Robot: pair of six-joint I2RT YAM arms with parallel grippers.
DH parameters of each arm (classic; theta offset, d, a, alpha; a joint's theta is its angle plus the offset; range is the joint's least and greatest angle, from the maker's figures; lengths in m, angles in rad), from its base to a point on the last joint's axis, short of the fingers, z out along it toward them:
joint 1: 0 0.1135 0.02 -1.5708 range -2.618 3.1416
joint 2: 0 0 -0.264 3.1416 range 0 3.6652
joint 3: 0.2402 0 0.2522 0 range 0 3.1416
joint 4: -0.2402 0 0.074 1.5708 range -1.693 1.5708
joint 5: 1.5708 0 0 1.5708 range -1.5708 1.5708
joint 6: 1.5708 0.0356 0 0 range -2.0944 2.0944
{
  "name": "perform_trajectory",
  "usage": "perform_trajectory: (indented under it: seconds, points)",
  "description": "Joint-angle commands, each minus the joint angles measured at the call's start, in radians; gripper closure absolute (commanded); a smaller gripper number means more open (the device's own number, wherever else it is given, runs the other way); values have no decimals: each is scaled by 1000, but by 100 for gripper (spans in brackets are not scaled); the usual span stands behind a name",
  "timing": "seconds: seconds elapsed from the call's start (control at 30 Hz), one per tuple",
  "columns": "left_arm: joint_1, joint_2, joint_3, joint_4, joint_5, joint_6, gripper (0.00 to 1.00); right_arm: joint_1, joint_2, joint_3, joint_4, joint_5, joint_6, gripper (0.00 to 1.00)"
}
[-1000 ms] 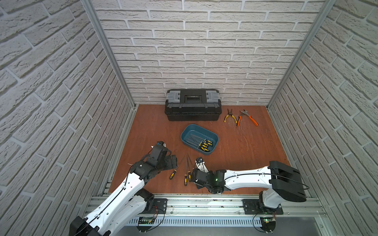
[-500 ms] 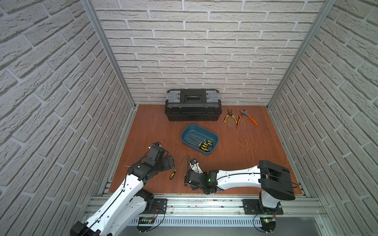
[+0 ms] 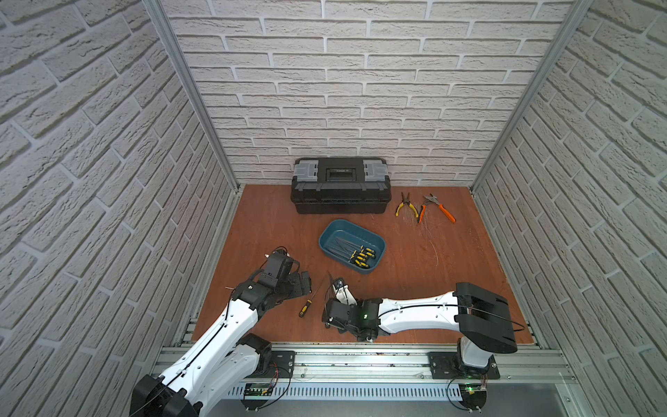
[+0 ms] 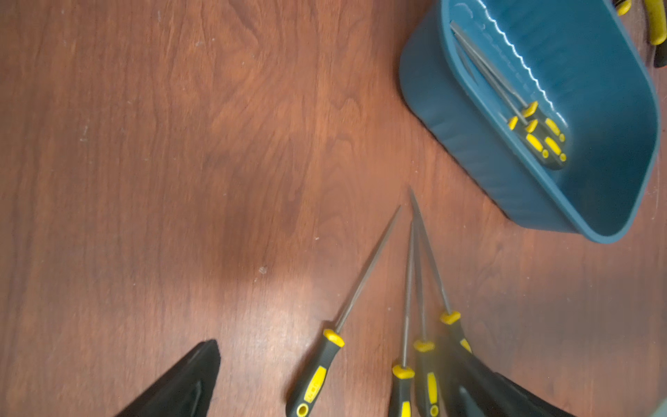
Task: Put the file tool into the storage box
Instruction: Pick up the file tool from the center of the board.
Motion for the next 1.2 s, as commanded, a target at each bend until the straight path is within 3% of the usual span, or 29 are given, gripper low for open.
perform_trajectory:
  seconds: [0.0, 0.5, 0.73, 0.97, 1.17]
  points:
    - [2, 0, 29, 32, 14, 10, 2, -19, -51, -13, 21, -13, -81, 56]
    - [-12, -21, 44, 14, 12, 12, 2, -75, 77, -21, 86, -98, -98, 58]
    - [-29, 0, 96, 14, -6, 30, 2, -56, 86, -26, 48, -52, -59, 77]
    - [-80, 40, 176, -1, -40, 41, 2, -14, 18, -19, -28, 19, -107, 91]
    - [-141, 51, 225, -22, -73, 30, 2, 3, -78, -32, -38, 32, -150, 95]
